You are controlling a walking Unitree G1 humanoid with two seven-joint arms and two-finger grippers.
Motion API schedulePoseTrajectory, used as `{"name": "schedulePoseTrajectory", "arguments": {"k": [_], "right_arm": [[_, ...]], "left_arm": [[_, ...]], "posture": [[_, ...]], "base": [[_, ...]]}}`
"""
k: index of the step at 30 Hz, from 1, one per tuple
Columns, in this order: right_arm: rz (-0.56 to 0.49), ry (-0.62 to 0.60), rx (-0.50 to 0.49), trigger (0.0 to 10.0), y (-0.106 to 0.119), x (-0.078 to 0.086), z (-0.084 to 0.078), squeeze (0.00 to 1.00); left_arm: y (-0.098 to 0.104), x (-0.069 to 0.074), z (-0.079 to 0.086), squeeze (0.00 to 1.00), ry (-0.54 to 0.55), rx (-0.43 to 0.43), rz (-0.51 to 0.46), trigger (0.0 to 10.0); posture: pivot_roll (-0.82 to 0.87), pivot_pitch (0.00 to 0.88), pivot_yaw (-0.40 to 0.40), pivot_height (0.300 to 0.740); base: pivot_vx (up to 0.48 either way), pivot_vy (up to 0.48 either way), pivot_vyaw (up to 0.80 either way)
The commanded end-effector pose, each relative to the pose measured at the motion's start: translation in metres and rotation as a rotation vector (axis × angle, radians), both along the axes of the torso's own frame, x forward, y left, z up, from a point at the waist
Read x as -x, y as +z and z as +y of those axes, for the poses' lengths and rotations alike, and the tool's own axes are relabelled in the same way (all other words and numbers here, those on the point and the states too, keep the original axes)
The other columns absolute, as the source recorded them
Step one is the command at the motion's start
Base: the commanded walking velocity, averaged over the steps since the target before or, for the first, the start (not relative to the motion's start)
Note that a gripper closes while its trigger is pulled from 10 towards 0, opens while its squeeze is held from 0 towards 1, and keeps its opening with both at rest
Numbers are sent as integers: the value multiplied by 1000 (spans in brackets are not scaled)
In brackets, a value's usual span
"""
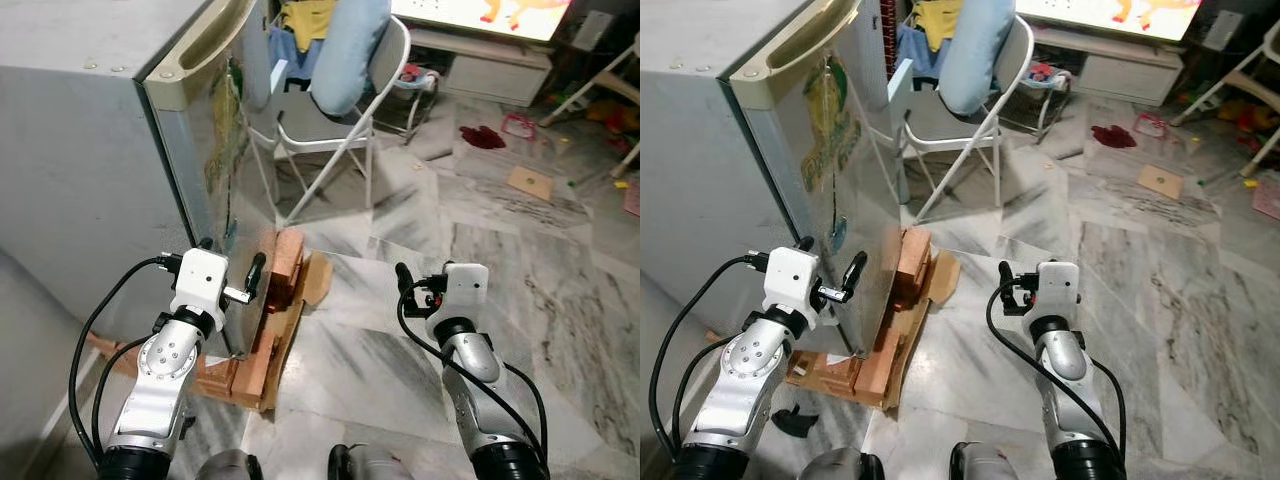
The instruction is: Restocking fridge
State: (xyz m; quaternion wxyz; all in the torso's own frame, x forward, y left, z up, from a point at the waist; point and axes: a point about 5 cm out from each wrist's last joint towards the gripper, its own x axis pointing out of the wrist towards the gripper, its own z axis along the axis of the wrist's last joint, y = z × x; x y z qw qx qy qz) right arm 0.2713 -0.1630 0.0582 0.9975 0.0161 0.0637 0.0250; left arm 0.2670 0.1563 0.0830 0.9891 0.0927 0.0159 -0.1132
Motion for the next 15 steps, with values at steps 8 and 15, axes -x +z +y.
{"name": "schedulePoseTrajectory", "arguments": {"k": [8, 15], "right_arm": [[9, -5, 18, 10000, 3, 1, -5, 0], [-24, 50, 69, 10000, 17, 0, 3, 0]], "left_arm": [[-8, -12, 9, 0, 160, 127, 63, 10000], [-5, -33, -1, 0, 141, 128, 49, 10000]], "posture": [[48, 53, -72, 740], [19, 42, -73, 740]], "base": [[0, 0, 0], [0, 0, 0]]}}
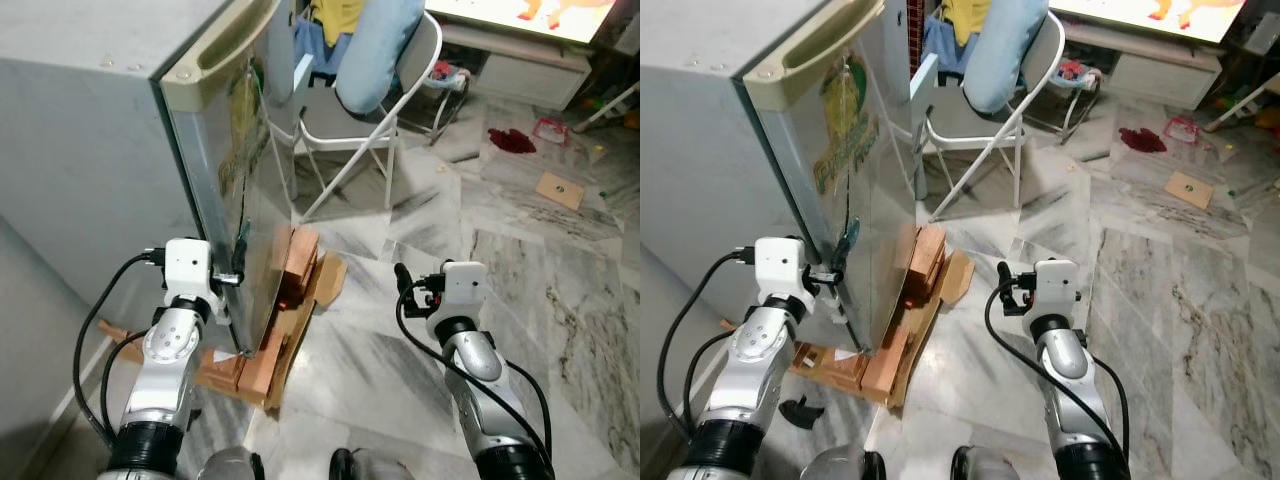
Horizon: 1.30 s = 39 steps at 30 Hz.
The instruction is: Restocking fridge
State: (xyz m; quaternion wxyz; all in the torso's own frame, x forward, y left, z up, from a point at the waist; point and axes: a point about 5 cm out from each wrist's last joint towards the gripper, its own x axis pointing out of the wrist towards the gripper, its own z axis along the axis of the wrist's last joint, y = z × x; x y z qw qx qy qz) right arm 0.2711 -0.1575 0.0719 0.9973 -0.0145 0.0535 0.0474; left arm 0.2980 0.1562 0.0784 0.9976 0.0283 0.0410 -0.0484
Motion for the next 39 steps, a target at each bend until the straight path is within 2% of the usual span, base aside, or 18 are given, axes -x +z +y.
{"name": "schedulePoseTrajectory", "arguments": {"k": [1, 3, 6, 13, 14, 15, 16, 18, 19, 20, 22, 25, 26, 31, 35, 39], "right_arm": [[-1, 0, 8, 10000, 4, 2, -3, 0], [0, -2, 6, 10000, 4, 3, -3, 0], [39, 1, 16, 10000, -2, 19, -7, 0], [141, -62, -21, 10000, -15, 40, -16, 0], [149, -73, -14, 10000, -17, 44, -18, 0], [150, -92, -12, 10000, -16, 45, -20, 0], [150, -92, -12, 10000, -16, 45, -20, 0], [152, -108, -16, 10000, -14, 46, -21, 0], [135, -116, -29, 10000, -9, 45, -18, 0], [135, -116, -29, 10000, -9, 45, -18, 0], [123, -112, -28, 10000, -6, 45, -16, 0], [135, -128, -27, 10000, -8, 47, -18, 0], [136, -134, -25, 10000, -8, 46, -18, 0], [113, -121, -19, 10000, -3, 43, -16, 0], [109, -118, -21, 10000, -4, 40, -13, 0], [114, -118, -21, 10000, -5, 40, -11, 0]], "left_arm": [[1, -5, -1, 0, 5, 7, -6, 10000], [2, -7, -1, 0, 6, 8, -8, 10000], [9, -14, -7, 0, -41, 13, -29, 10000], [11, -16, -16, 0, -122, -1, -27, 10000], [9, -15, -26, 0, -186, 19, -13, 10000], [13, -6, -61, 0, -413, 43, -13, 10000], [13, -6, -61, 0, -413, 43, -13, 10000], [17, 2, -81, 0, -533, 75, -9, 10000], [23, 18, -105, 0, -681, 113, 2, 10000], [23, 18, -105, 0, -681, 113, 2, 10000], [26, 28, -116, 0, -753, 127, 5, 10000], [18, 30, -113, 0, -729, 134, 31, 10000], [14, 24, -102, 0, -659, 112, 29, 10000], [5, 13, -73, 0, -530, 77, 44, 10000], [4, 9, -57, 0, -487, 54, 31, 10000], [8, 11, -54, 0, -490, 61, 40, 10000]], "posture": [[15, 42, -71, 740], [13, 42, -72, 740], [6, 43, -68, 740], [2, 43, -61, 740], [5, 43, -62, 740], [5, 42, -62, 740], [5, 42, -62, 740], [7, 41, -61, 740], [5, 37, -61, 740], [5, 37, -61, 740], [4, 36, -60, 740], [8, 34, -58, 740], [12, 36, -59, 740], [16, 35, -60, 740], [27, 30, -62, 740], [33, 24, -63, 740]], "base": [[0, 0, 0], [0, 0, 0], [0, 0, 0], [0, 0, 0], [0, 0, 0], [0, 0, 0], [0, 0, 0], [0, 0, 0], [0, 0, 0], [0, 0, 0], [0, 0, 0], [0, 0, 0], [0, 0, 0], [0, 0, 0], [0, -114, 0], [126, -427, 0]]}}
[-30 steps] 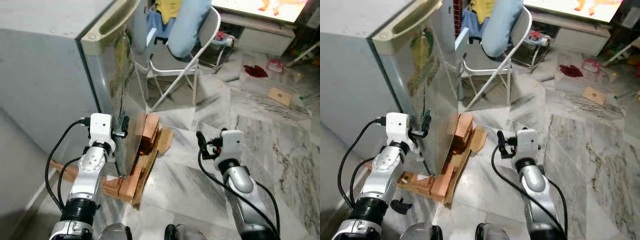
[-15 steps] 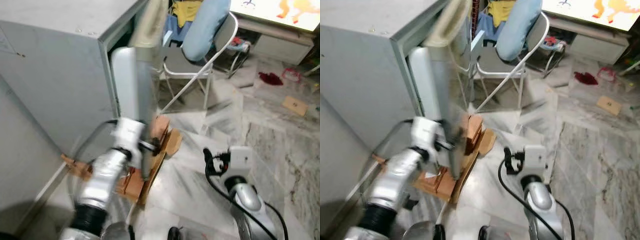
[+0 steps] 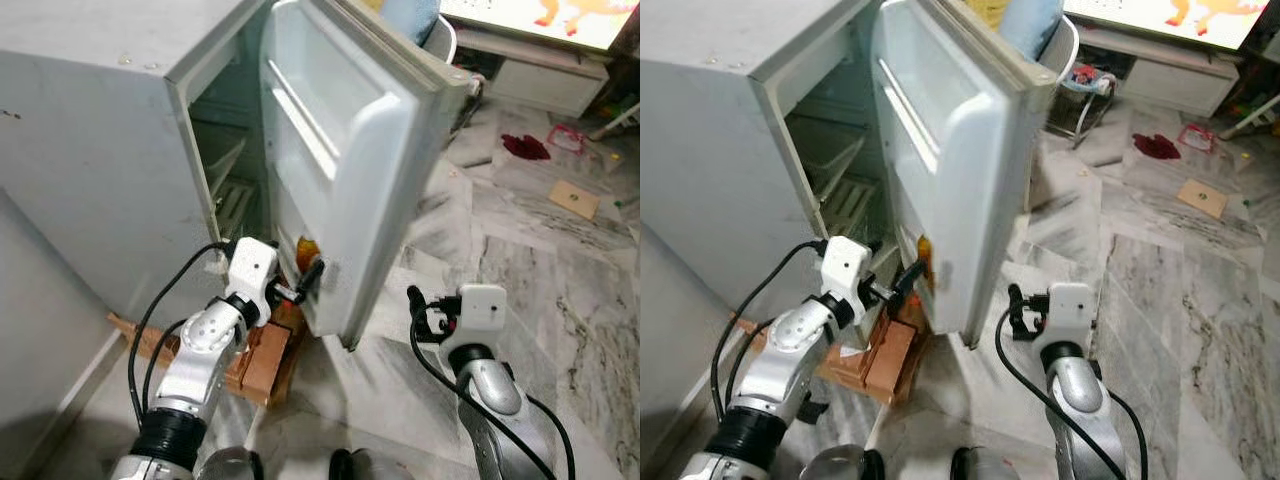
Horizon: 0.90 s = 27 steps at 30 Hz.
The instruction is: Restocking fridge
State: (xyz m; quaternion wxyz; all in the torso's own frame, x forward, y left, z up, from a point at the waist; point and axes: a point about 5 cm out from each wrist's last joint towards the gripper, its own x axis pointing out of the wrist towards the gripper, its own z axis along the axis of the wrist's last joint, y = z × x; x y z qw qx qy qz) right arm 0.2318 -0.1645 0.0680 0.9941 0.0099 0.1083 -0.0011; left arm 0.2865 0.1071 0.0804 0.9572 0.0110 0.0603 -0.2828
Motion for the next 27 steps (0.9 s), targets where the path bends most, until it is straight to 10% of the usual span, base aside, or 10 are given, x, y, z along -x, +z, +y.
{"name": "schedulePoseTrajectory", "arguments": {"k": [1, 27], "right_arm": [[6, -13, 18, 10000, -1, 0, -2, 0], [-7, -12, 23, 10000, -1, -7, 3, 0]], "left_arm": [[7, 0, -6, 0, -19, 14, -15, 10000], [3, 1, -21, 0, -80, -9, -31, 10000]], "posture": [[32, 23, -64, 740], [35, 24, -55, 740]], "base": [[300, -371, 0], [378, -180, 0]]}}
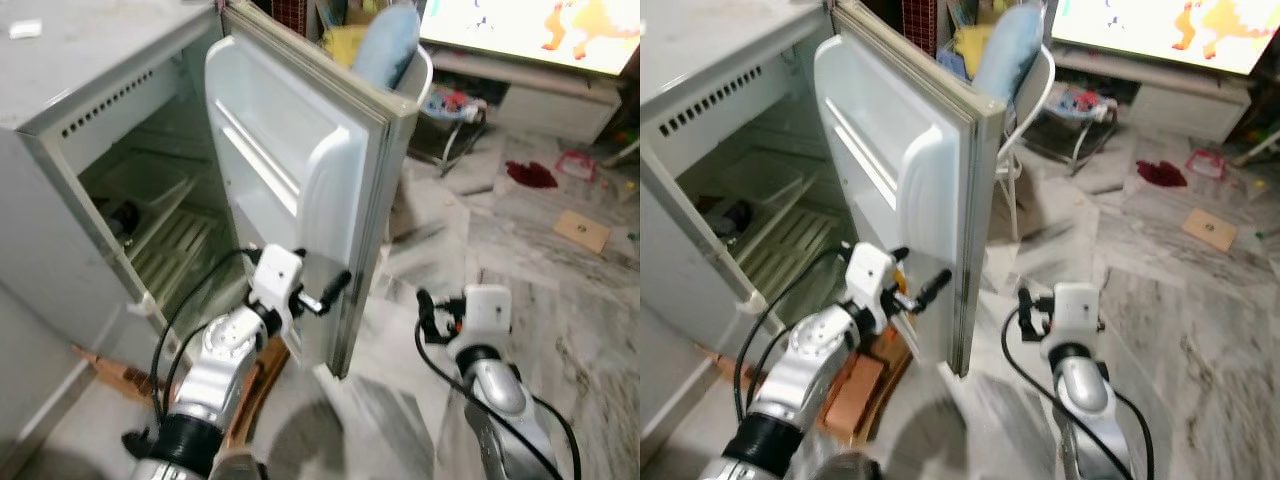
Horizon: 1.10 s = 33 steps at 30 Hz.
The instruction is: Restocking fridge
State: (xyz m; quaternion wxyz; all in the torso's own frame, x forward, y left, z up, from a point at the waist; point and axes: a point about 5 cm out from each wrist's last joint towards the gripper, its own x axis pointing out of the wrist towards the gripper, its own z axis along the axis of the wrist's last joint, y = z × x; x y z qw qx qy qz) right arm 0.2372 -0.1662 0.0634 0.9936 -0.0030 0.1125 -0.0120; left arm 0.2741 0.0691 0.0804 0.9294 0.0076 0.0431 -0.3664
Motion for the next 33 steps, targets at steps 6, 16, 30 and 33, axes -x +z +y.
{"name": "schedulePoseTrajectory", "arguments": {"k": [6, 16, 30, 33], "right_arm": [[-18, 5, -3, 10000, 3, -3, 5, 0], [-24, 0, -3, 10000, 2, -5, 7, 0], [-21, 2, -4, 10000, 0, -8, 9, 0], [-24, 2, -4, 10000, 0, -9, 10, 0]], "left_arm": [[5, -14, 14, 0, 89, -33, -16, 10000], [9, -18, 9, 0, 69, -40, -41, 10000], [3, -14, 19, 0, 87, -64, -33, 10000], [2, -13, 19, 0, 73, -70, -34, 10000]], "posture": [[35, 22, -52, 740], [33, 19, -47, 740], [50, 18, -49, 740], [49, 18, -48, 740]], "base": [[426, 0, 0], [426, 0, 0], [426, 0, -171], [418, -81, -800]]}}
